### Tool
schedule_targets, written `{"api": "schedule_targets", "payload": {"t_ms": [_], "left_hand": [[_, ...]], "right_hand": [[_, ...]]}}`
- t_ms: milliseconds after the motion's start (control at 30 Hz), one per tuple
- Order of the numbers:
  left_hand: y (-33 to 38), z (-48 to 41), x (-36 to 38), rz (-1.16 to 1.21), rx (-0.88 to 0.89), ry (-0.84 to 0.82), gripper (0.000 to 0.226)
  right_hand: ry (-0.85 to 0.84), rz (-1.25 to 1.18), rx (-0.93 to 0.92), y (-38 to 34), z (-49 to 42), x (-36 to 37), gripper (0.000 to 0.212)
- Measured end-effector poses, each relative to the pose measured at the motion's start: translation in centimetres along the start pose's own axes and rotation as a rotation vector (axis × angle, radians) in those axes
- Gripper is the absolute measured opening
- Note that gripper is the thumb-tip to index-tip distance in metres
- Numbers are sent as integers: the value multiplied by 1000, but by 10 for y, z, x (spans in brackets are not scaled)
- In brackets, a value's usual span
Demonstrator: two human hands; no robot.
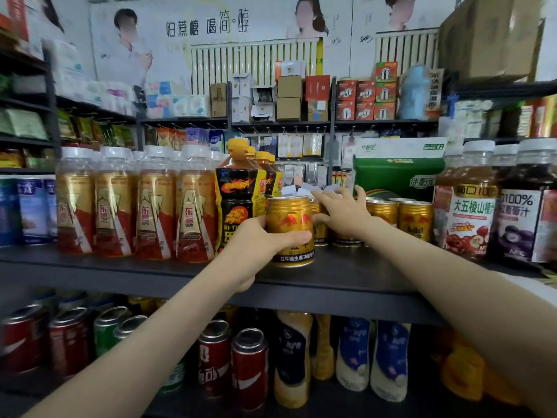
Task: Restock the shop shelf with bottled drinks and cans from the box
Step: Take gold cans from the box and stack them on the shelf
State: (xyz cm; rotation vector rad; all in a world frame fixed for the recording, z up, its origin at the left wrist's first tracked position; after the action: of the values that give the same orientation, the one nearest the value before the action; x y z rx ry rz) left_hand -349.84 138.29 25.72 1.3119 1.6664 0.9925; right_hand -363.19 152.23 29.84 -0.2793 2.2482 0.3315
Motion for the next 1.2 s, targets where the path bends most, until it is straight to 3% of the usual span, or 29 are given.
{"api": "schedule_targets", "payload": {"t_ms": [100, 167, 233, 300, 367, 433, 533, 667, 800, 867, 1200], "left_hand": [[0, -4, 13, -16, -3, -22, 32], [1, -9, 23, -28, 0, -36, 30], [2, -15, 36, -44, 6, -52, 30], [4, -23, 54, -64, 27, -78, 33], [7, -29, 77, -87, 52, -154, 43], [10, -31, 104, -161, 89, -312, 50], [22, -36, 129, -460, 268, -457, 63], [32, -67, 133, -1039, 595, -301, 80], [18, -92, 136, -1518, 763, -233, 84], [10, -102, 134, -1564, 733, -234, 89], [2, -104, 134, -1514, 800, -182, 82]], "right_hand": [[77, -189, -30, 1, 10, -25, 52], [103, -620, -11, 3, 23, -50, 46], [-51, -1042, 30, 3, 44, -61, 45], [-250, -1200, 23, -2, 70, -63, 49], [-263, -1173, 10, 8, 86, -67, 54], [-173, -1110, 41, 31, 96, -74, 53], [-72, -973, 144, 76, 108, -73, 49], [36, -770, 298, 129, 123, -58, 52], [75, -390, 198, 138, 123, -67, 53], [86, -250, 117, 132, 119, -68, 57], [-8, -235, -11, 131, 117, -53, 66]]}}
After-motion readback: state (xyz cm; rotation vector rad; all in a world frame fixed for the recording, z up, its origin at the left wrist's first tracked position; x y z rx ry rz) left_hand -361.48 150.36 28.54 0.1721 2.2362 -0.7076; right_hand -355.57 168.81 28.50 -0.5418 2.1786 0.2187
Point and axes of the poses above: each hand's wrist, its own z-axis away from the middle knuckle, its own x-axis out of the palm, y = z × x, the point moved 9 cm from there along -z, towards the middle knuckle, and after that the axes turned 8 degrees about y, right-handed, at the moved point
